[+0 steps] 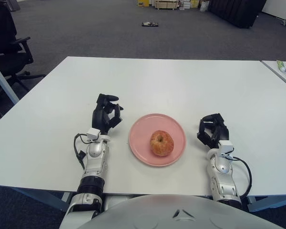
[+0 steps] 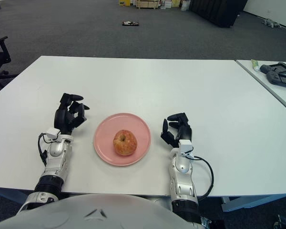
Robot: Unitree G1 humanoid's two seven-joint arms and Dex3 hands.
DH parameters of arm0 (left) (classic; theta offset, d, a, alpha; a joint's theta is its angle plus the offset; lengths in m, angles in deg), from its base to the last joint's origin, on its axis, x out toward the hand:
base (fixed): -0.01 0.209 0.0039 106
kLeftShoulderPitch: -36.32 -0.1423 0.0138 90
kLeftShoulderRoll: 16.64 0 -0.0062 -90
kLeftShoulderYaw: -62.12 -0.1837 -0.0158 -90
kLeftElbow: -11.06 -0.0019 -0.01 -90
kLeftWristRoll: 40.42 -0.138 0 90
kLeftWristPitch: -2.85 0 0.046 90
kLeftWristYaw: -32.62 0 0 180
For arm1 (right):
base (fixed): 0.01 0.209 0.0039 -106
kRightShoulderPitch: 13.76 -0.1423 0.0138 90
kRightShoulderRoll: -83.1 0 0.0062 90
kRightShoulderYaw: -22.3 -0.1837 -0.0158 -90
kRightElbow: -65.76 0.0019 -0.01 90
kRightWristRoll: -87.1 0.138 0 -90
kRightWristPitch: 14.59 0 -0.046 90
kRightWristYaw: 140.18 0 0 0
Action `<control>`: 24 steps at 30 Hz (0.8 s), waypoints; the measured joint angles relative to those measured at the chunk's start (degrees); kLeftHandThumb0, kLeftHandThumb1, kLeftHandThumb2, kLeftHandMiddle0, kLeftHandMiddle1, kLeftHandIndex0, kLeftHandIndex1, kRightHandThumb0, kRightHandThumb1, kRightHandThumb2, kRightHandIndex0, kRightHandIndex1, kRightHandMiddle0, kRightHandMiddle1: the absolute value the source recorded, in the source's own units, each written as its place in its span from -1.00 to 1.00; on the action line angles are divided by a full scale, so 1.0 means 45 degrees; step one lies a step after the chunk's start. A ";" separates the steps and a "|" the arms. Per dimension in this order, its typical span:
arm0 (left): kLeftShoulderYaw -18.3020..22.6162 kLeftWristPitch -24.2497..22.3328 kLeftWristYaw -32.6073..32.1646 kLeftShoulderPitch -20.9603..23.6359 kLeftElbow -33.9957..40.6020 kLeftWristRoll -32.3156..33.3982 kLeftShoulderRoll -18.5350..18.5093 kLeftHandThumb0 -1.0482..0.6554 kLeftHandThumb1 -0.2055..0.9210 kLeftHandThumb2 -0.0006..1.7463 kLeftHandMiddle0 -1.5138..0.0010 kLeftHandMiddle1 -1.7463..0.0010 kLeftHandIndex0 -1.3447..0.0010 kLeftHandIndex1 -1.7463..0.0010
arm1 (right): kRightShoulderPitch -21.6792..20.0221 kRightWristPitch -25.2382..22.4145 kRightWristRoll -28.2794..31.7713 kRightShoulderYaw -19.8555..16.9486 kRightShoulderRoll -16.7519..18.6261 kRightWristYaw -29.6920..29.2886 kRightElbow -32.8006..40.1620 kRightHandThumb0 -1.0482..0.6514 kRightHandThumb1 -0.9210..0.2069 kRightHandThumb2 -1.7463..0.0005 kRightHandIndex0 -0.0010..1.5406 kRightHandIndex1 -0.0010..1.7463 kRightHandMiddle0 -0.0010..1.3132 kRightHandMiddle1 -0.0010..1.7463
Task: Put the apple into the plate.
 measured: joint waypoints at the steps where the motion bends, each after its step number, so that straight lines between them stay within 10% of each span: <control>1: -0.0007 -0.0164 -0.0099 -0.0041 0.0046 -0.0169 0.0007 -0.25 0.38 0.15 -0.07 -1.00 0.38 -1.00 | -0.0002 0.0000 0.0000 0.0000 0.0013 -0.0001 0.0000 -0.23 -0.50 -0.04 -0.26 0.90 -0.44 1.00; 24: -0.0310 -0.1426 -0.0364 -0.0590 0.0615 -0.1029 0.0045 -0.24 0.44 0.10 -0.04 -1.00 0.42 -1.00 | -0.0035 -0.0201 0.0056 -0.0003 0.0098 -0.0007 0.0085 -0.22 -0.55 0.00 -0.33 0.93 -0.47 1.00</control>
